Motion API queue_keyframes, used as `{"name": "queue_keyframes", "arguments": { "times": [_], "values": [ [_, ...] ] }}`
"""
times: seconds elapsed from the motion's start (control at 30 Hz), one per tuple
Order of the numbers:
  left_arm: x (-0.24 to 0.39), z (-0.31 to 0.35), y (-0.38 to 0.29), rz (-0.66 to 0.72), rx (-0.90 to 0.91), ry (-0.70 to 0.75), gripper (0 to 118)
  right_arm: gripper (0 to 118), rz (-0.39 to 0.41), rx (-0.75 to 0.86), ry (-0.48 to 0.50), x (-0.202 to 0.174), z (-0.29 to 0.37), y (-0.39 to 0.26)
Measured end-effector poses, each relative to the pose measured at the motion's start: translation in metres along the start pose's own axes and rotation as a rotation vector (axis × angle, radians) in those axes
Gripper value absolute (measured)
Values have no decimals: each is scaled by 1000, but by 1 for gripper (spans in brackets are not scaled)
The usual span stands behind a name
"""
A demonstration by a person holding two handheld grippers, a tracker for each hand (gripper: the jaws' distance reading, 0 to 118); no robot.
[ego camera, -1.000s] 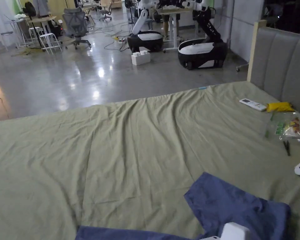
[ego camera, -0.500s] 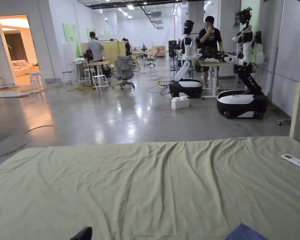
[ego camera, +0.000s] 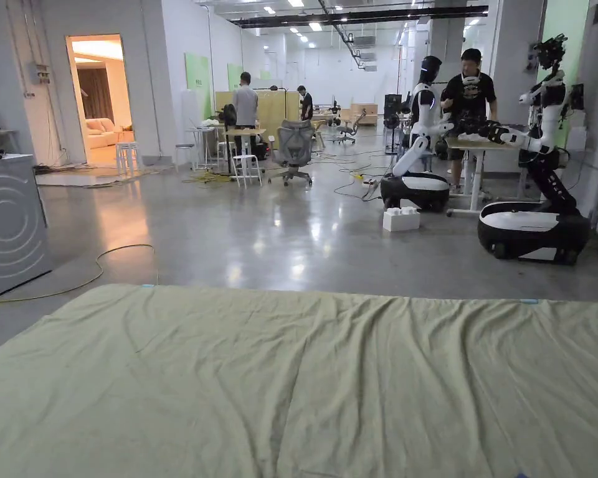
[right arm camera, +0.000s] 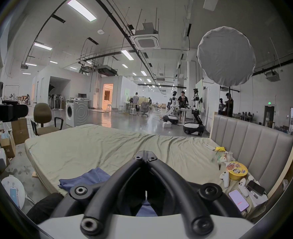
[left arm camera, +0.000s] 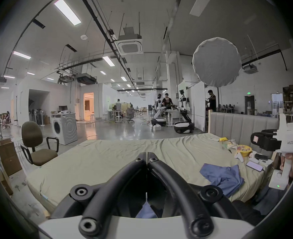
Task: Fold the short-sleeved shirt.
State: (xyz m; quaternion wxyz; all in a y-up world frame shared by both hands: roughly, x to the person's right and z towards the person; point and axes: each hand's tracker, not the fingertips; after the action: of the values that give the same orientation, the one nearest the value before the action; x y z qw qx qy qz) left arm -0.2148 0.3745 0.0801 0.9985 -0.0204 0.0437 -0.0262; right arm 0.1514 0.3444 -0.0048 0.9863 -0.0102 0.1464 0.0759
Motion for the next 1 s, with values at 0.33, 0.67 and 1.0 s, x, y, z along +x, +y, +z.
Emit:
{"name": "queue_keyframes", "arguments": {
  "times": [0.33,0.67,1.0],
  "values": [
    [3,-5,5,13,26,-41,0,1,-93,-40,-10,7,-2,-6],
    [0,-38,-5,64,-139,-97,0,1,-97,-80,-11,9,-6,-18],
    [-10,-198,-63,230,-488,-231,9,1,-193,-279,-48,25,-24,-74]
  ]
}}
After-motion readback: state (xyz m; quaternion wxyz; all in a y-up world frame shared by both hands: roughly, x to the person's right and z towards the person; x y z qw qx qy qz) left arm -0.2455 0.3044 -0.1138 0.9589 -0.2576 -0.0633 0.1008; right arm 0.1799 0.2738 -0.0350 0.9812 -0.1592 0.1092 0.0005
